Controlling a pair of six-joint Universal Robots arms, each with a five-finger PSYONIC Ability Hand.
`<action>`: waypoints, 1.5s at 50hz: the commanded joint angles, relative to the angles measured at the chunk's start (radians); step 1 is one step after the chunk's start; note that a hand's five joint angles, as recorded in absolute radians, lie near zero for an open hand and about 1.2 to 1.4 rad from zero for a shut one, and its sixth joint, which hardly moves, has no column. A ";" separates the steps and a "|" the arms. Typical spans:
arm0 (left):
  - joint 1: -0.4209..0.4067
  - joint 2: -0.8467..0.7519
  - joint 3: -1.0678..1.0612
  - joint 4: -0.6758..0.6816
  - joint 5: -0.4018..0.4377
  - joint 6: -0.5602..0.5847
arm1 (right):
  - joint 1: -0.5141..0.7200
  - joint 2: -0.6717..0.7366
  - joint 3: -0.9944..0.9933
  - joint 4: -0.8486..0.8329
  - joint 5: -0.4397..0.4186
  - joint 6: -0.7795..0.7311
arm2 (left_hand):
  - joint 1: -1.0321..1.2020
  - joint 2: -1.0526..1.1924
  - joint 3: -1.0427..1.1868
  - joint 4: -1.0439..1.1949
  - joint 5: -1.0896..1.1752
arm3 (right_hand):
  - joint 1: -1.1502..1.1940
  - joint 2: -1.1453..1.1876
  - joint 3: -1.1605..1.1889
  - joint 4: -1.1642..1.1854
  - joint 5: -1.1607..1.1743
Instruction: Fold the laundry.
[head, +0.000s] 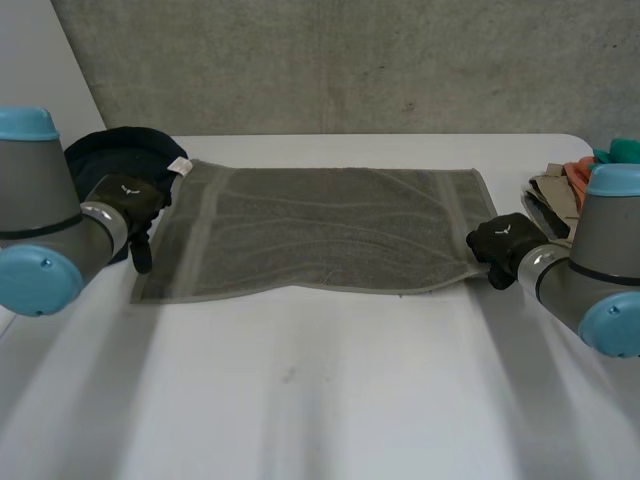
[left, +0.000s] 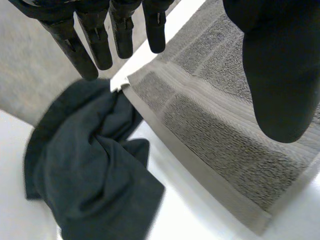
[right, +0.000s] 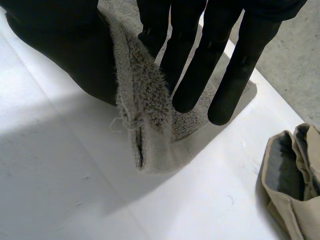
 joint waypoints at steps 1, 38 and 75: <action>0.018 -0.033 0.043 -0.152 0.002 -0.082 | -0.002 0.005 0.015 0.000 0.001 0.007 | 0.092 0.093 0.093 0.098 0.096 | 0.273 0.220 0.207 0.197 0.202; 0.054 -0.088 -0.182 0.211 0.081 0.048 | 0.003 0.012 0.038 0.000 0.001 -0.001 | 0.274 0.275 0.275 0.281 0.278 | 0.273 0.220 0.207 0.197 0.202; 0.041 -0.234 0.057 0.190 0.056 0.061 | 0.015 0.019 0.053 0.000 0.004 -0.022 | 0.480 0.480 0.480 0.486 0.483 | 0.273 0.220 0.207 0.197 0.202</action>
